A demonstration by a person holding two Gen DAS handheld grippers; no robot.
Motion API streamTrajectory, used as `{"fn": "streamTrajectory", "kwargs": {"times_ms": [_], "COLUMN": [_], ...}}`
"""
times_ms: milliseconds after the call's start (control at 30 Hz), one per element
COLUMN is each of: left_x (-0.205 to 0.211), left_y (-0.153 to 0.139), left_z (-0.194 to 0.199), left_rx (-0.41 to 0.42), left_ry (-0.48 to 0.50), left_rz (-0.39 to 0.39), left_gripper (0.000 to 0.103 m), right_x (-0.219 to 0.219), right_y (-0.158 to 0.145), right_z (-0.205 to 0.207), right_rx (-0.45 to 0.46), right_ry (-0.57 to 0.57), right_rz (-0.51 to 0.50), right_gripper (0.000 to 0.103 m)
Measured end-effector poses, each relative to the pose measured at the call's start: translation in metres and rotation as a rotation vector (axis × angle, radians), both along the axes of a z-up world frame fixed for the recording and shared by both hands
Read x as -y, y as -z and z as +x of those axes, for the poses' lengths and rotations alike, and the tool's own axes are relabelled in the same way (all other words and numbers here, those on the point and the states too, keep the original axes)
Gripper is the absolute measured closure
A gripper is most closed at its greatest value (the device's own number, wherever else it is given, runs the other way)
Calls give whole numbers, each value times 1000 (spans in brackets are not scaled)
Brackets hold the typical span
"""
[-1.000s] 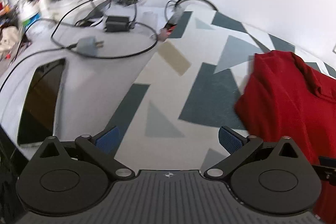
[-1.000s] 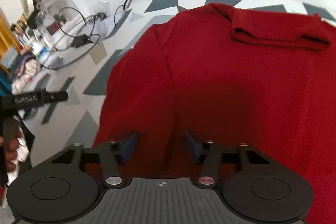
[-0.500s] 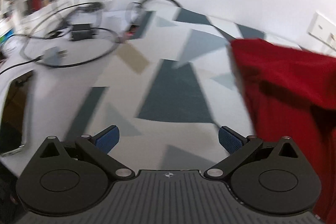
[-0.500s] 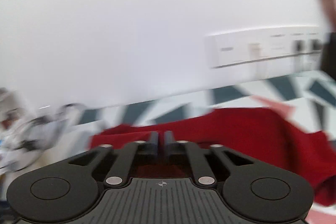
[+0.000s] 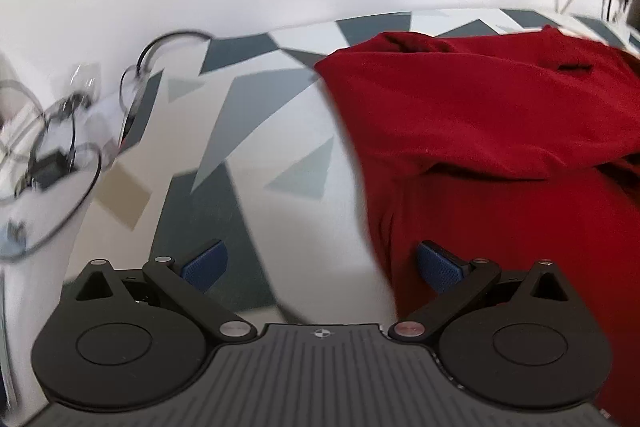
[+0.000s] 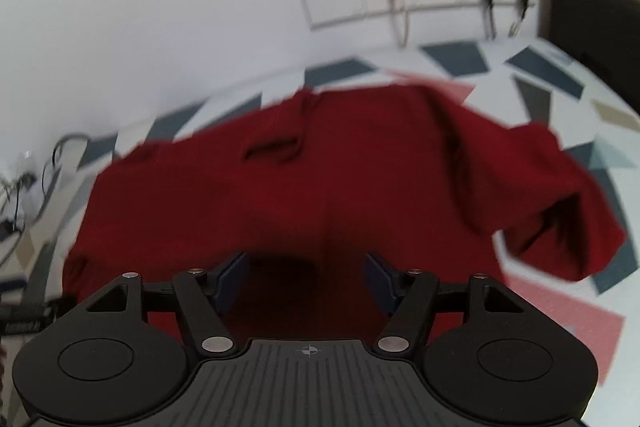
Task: Fold clothes
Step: 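Grasp the sweatshirt sleeve cuff with the right tool and lift it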
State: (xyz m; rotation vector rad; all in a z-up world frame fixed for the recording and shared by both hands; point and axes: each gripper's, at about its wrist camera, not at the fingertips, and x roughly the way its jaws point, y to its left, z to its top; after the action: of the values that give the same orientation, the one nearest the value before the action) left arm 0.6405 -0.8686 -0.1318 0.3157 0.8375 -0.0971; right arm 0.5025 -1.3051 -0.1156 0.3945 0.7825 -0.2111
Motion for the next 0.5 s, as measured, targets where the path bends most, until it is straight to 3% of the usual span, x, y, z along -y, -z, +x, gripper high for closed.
{"fn": "streamTrajectory", "kwargs": {"times_ms": [100,167,200,233,267,333,400,500], "left_x": [13,19,20,22,23,22,18,6], "left_y": [6,9,9,9,9,8,6,3], "left_z": [6,12,16,21,25,33,39,42], "left_rx": [97,135,143,147,147,141,128,108], "left_ry": [38,40,35,28,24,21,14,-27], "left_rz": [93,129,137,143,145,147,132,69], "left_gripper": [0,0,0,0,0,0,0,0], "right_x": [3,15,20,24,27,29,24,8], "right_y": [12,15,16,16,14,2,-21,-48], "right_z": [8,12,17,21,24,30,32,31], "right_rx": [-28,3,7,10,15,50,138,266], "right_ry": [68,131,131,117,105,104,104,82], "right_rz": [39,97,118,127,120,41,-144,-389], "right_gripper": [44,48,65,93,98,98,96,70]}}
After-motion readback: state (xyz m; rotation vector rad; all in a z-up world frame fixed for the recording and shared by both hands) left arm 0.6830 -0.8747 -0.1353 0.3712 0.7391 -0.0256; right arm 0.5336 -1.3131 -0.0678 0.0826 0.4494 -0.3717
